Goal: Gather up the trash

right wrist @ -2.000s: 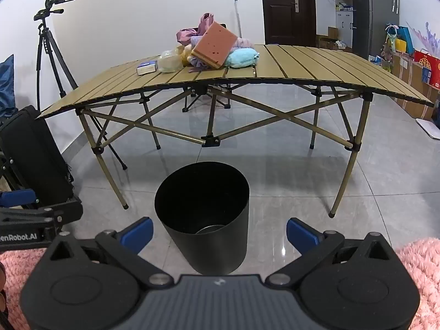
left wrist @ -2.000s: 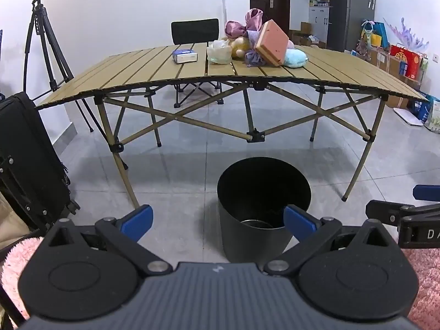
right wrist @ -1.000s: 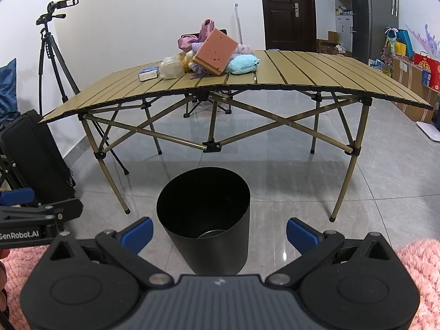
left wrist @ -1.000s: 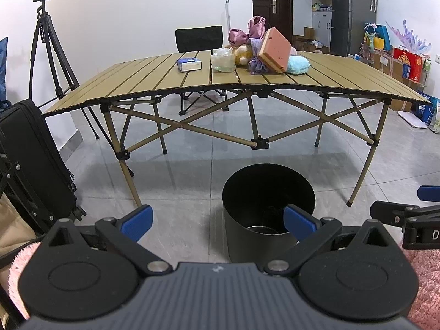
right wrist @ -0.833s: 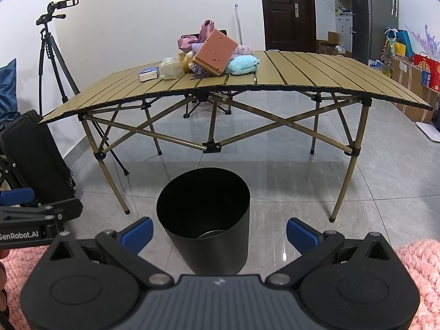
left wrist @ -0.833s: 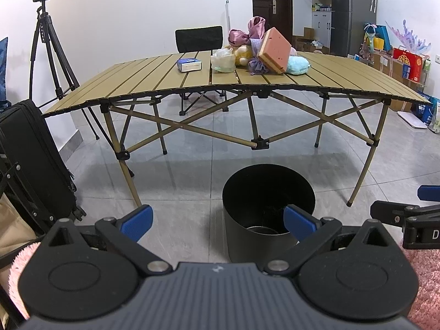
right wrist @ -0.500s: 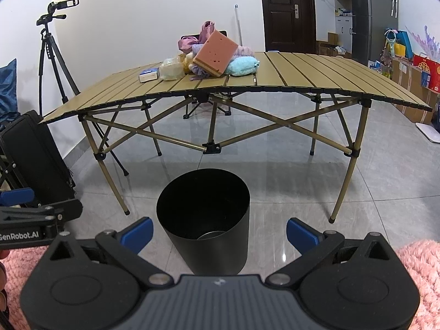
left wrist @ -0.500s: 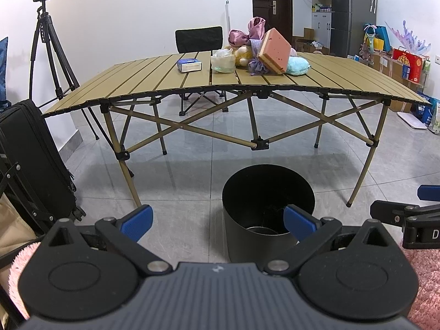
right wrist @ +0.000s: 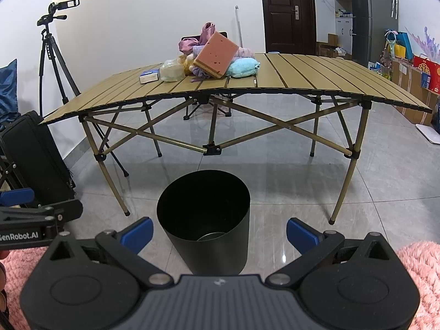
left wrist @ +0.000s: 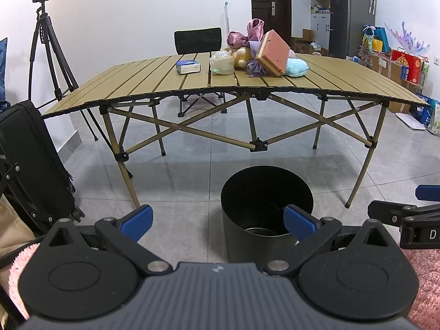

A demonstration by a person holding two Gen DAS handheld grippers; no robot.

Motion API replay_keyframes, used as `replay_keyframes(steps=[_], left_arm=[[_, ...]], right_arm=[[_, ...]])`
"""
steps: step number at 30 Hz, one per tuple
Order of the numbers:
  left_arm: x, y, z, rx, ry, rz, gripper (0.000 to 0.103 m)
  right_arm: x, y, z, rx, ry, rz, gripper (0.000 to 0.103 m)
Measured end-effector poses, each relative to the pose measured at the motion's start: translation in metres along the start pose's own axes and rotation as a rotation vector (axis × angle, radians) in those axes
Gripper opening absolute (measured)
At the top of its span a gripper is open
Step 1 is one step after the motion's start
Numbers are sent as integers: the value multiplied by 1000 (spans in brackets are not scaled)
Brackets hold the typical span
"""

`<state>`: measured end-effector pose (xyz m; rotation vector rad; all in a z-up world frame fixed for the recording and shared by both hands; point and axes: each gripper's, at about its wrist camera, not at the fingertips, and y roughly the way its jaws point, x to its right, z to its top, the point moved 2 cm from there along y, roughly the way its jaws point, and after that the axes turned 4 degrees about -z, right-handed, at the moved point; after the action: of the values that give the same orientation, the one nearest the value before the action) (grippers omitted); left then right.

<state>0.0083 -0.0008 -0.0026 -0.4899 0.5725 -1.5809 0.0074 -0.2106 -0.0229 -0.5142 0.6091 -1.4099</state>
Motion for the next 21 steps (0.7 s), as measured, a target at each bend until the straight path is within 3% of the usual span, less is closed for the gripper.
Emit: replay_keyframes(steps=[21], left_arm=[[1,0,2,2,0,1,103]], right_arm=[[0,0,2,4,0,0,103]])
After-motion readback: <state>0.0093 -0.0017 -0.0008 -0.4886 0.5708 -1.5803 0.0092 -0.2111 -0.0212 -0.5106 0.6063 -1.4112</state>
